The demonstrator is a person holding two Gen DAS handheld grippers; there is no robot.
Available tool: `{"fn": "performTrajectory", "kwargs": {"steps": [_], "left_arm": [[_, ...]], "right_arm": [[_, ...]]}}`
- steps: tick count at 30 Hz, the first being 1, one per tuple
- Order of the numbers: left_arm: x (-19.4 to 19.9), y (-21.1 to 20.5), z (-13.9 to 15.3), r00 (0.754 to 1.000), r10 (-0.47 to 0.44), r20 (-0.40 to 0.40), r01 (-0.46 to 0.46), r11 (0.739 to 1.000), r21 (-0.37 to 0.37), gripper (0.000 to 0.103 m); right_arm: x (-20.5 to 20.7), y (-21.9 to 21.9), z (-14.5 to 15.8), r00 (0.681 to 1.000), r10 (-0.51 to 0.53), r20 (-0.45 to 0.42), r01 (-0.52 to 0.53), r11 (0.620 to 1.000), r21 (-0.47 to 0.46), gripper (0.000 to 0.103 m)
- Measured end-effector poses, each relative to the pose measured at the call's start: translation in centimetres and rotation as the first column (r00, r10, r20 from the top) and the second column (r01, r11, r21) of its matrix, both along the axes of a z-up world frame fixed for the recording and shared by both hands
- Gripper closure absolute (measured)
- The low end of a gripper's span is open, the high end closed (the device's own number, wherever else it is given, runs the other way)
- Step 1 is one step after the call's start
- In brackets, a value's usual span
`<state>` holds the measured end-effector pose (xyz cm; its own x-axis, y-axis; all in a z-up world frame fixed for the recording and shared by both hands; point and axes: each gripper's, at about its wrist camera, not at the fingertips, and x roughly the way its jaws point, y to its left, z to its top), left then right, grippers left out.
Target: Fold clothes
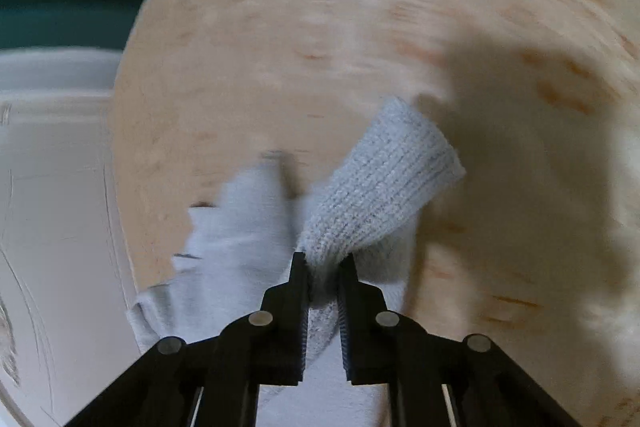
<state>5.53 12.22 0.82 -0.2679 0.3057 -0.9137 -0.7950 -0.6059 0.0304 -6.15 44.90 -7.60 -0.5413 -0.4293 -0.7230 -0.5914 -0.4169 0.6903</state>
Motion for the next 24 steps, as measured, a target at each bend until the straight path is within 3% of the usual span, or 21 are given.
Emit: {"fn": "performTrajectory", "kwargs": {"steps": [4, 7, 10, 14, 19, 20, 22, 24], "left_arm": [[-1.4, -4.5, 0.4, 0.991, 0.134, 0.013, -0.134, 0.988, 0.074, 0.094], [-2.5, -8.4, 0.2, 0.969, 0.241, 0.047, -0.245, 0.96, 0.136, 0.094], [-3.5, -12.1, -1.5, 0.93, 0.343, 0.131, -0.363, 0.913, 0.185, 0.094], [-3.4, -15.8, -4.1, 0.87, 0.432, 0.235, -0.483, 0.841, 0.242, 0.094], [-3.5, -17.7, -8.8, 0.785, 0.517, 0.341, -0.599, 0.772, 0.21, 0.094], [-3.6, -18.0, -9.7, 0.763, 0.538, 0.36, -0.624, 0.757, 0.193, 0.091], [-4.3, -18.9, -11.1, 0.692, 0.598, 0.404, -0.695, 0.703, 0.149, 0.07], [-4.7, -20.1, -11.8, 0.624, 0.64, 0.449, -0.754, 0.645, 0.128, 0.041]], "right_arm": [[-5.1, -3.7, 4.7, 0.992, 0.094, -0.086, -0.088, 0.994, 0.069, 0.093], [-8.7, -7.7, 7.6, 0.971, 0.177, -0.158, -0.162, 0.981, 0.107, 0.093], [-12.1, -12.5, 8.6, 0.946, 0.266, -0.184, -0.241, 0.959, 0.146, 0.093], [-14.9, -16.8, 7.8, 0.929, 0.322, -0.181, -0.297, 0.943, 0.151, 0.093], [-17.5, -19.8, 5.1, 0.927, 0.352, -0.128, -0.331, 0.93, 0.16, 0.09], [-18.1, -20.1, 4.3, 0.928, 0.358, -0.108, -0.338, 0.926, 0.168, 0.087], [-19.2, -21.0, 1.9, 0.92, 0.389, -0.055, -0.375, 0.912, 0.167, 0.057], [-18.7, -20.6, 1.3, 0.915, 0.398, -0.072, -0.388, 0.914, 0.12, 0.056]]}}
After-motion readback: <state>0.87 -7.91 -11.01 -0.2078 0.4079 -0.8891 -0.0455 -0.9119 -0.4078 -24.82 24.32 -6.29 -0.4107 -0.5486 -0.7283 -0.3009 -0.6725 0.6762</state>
